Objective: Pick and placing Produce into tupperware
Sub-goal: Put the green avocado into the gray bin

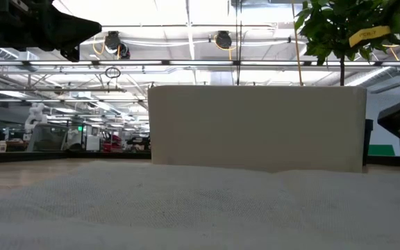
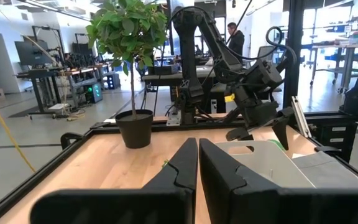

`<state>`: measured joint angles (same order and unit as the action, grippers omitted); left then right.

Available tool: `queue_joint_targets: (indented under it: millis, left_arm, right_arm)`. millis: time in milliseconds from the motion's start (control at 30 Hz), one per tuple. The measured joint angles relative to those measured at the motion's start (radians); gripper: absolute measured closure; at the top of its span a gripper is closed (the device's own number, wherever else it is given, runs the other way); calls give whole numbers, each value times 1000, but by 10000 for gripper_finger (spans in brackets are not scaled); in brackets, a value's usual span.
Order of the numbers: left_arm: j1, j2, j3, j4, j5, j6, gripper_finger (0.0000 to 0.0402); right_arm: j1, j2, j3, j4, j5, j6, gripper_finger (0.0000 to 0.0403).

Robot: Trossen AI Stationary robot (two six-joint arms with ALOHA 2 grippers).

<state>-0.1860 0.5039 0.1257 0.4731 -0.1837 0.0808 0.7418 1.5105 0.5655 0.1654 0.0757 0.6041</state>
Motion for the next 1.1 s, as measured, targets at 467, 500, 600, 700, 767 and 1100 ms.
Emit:
queue_joint_targets:
  millis: [467, 500, 600, 700, 767, 1100]
  left_arm:
    - [0, 0, 0, 0, 0, -5, 380]
    - [0, 0, 0, 0, 0, -5, 380]
    - [0, 0, 0, 0, 0, -6, 380]
    - [0, 0, 0, 0, 0, -7, 380]
    - [0, 0, 0, 0, 0, -8, 380]
    - [0, 0, 0, -1, 0, -12, 380]
  right_arm:
    - [0, 0, 0, -8, -10, -12, 134]
    - [0, 0, 0, -8, -11, -13, 143]
    - [0, 0, 0, -5, -12, -14, 171]
    - [-1, -1, 0, -5, -27, -15, 190]
    - [-1, -3, 0, -6, -28, -16, 192]
    - [-39, -87, 0, -34, -29, -42, 179]
